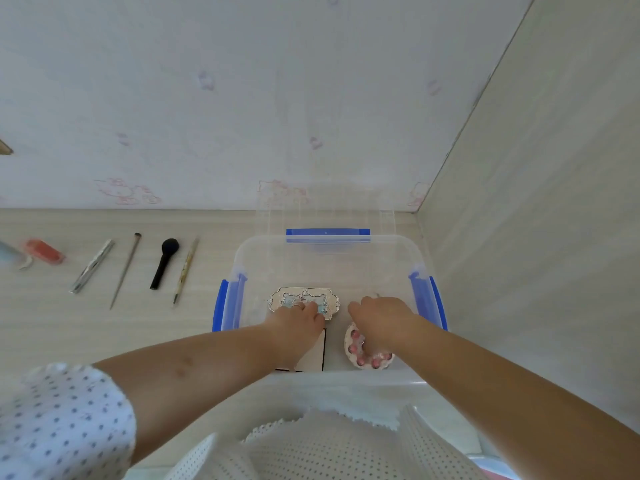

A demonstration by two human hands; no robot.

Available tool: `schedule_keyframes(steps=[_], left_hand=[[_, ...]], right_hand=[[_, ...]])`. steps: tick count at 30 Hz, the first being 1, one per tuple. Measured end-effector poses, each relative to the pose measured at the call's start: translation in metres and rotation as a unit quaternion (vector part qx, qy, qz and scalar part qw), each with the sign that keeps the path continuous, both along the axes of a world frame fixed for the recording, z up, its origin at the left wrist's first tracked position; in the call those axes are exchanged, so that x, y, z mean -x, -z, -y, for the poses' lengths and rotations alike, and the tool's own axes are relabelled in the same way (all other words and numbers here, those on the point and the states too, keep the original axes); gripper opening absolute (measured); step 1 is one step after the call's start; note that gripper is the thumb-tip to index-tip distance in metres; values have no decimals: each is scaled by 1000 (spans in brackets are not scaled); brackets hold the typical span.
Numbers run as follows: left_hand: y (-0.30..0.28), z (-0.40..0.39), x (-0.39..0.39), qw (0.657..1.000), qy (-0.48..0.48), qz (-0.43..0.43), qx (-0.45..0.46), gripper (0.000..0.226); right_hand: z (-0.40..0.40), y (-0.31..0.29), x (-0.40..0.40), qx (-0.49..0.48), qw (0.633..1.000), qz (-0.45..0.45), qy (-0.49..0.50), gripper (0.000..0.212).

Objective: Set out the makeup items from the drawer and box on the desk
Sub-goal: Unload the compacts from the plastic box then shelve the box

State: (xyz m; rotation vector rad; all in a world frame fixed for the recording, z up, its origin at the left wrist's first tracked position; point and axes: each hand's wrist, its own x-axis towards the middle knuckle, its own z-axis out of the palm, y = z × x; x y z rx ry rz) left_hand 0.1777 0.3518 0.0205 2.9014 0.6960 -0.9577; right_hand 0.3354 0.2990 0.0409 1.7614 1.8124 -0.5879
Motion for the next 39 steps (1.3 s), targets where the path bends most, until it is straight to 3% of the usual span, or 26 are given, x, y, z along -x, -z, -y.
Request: schedule_keyframes(steps=[7,12,16,20,24,28,31,35,39], left_hand=[[2,-3,-7,998,-39,15,45,71],[5,-4,-6,999,-15,-22,37,65],[3,-4,-4,996,-64,-1,58,72],[-7,-9,-4,982,-144,30,115,48],[-23,-21,3,954,-222,126,157,39],[-59,-32,16,883,-334,265,195,34],[-86,-40,35,795,-415,362,253,24],[-115,-51,64,679,-478,458,317,23],[-133,-61,109,596,-512,515,343,24]], right_hand=[[-2,-1,-2,-19,1000,-6,10,55],[0,-2,-3,-21,1000,-7,17,52],[0,-2,-3,-17,999,-12,27,50],[-3,-4,-7,-20,997,-42,62,46],[-6,-18,-9,-25,987,-100,124,39],[-3,-49,-17,-111,963,-152,192,25],[-4,-79,-25,-182,935,-204,225,24],[-12,-106,-20,-210,851,-360,321,24],[-28,-123,17,-217,793,-460,336,22]])
